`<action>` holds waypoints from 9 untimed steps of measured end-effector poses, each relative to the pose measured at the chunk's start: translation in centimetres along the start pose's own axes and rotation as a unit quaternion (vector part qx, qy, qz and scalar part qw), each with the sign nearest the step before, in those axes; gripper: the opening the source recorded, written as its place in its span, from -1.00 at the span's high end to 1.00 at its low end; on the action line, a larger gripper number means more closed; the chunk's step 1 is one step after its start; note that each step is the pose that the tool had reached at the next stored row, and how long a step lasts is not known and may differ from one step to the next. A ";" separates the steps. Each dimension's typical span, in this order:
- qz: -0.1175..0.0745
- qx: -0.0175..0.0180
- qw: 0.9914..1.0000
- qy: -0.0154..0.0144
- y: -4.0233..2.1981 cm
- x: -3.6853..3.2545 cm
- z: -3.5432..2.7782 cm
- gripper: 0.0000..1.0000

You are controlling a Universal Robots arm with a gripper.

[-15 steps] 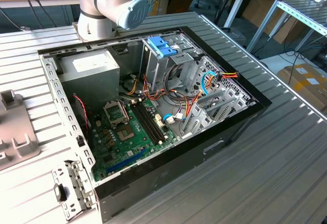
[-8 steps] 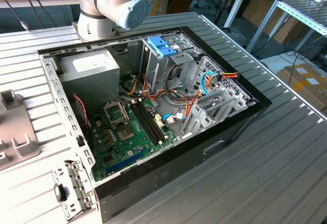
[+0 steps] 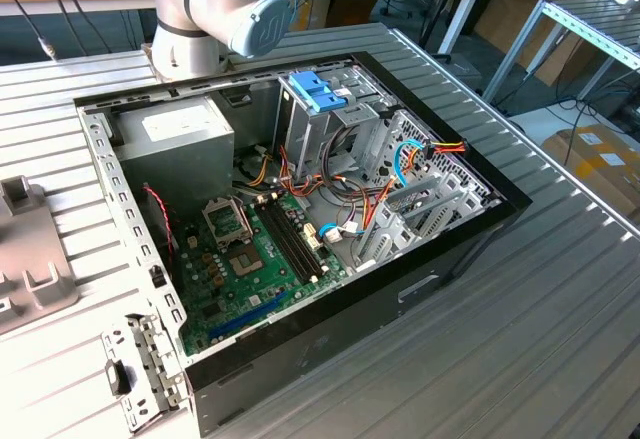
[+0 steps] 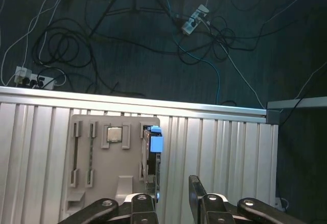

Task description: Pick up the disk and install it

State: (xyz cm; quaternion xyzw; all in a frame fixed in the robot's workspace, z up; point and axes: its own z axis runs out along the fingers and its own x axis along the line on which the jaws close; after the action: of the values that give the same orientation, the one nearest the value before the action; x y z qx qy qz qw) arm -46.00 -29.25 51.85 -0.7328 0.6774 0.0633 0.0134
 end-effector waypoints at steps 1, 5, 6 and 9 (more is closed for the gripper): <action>0.000 0.000 1.000 0.000 0.01 -0.01 -0.06 0.23; 0.000 0.000 1.000 0.000 0.02 -0.04 -0.36 0.23; 0.000 0.000 1.000 0.000 0.03 -0.05 -0.41 0.23; 0.000 0.000 1.000 0.000 0.04 -0.06 -0.58 0.23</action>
State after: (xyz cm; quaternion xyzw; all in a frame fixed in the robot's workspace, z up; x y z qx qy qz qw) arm -46.00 -29.25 52.43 -0.7328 0.6774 0.0633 0.0133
